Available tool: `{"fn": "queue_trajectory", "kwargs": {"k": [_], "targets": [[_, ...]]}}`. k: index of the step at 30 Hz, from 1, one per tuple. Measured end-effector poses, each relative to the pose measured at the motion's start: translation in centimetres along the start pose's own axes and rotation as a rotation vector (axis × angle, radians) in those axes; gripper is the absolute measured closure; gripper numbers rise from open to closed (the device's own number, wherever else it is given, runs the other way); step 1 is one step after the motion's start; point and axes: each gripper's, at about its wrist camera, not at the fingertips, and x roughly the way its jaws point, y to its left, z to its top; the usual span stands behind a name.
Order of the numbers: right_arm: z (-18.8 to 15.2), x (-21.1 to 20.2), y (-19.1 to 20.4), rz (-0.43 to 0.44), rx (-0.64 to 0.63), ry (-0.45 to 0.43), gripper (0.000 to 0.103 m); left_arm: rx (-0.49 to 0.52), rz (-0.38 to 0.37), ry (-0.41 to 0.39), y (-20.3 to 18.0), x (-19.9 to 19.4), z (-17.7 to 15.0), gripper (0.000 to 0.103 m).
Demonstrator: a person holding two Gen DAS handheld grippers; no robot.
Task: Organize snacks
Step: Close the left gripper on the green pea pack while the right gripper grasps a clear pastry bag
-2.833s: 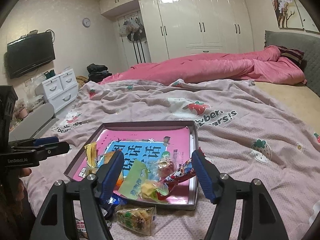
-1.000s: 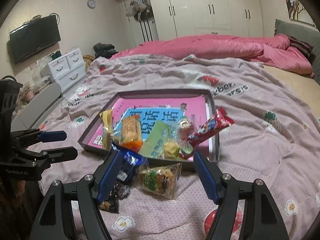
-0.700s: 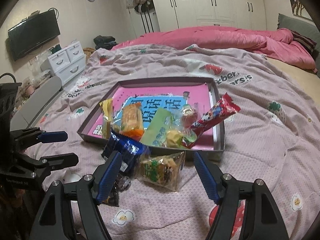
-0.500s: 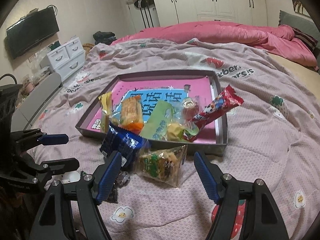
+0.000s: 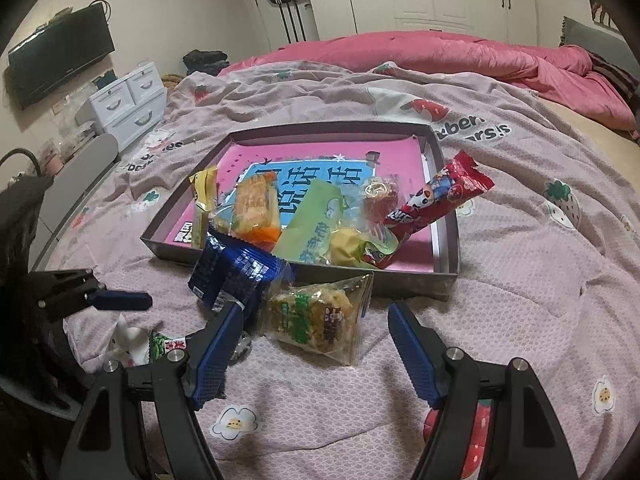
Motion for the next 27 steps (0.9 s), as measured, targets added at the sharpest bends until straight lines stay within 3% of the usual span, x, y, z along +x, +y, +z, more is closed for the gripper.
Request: {"fn": "queue_trajectory", "kwargs": {"k": [15, 27], "targets": [[-0.1, 2.7, -0.5, 0.005, 0.013, 0.078, 0.029, 0.139, 0.034, 0.04, -1.4, 2.4, -0.3, 0.029], [-0.1, 4.9, 0.1, 0.006, -0.018, 0.11, 0.029, 0.116, 0.024, 0.049, -1.1, 2.9, -0.3, 0.029]]}}
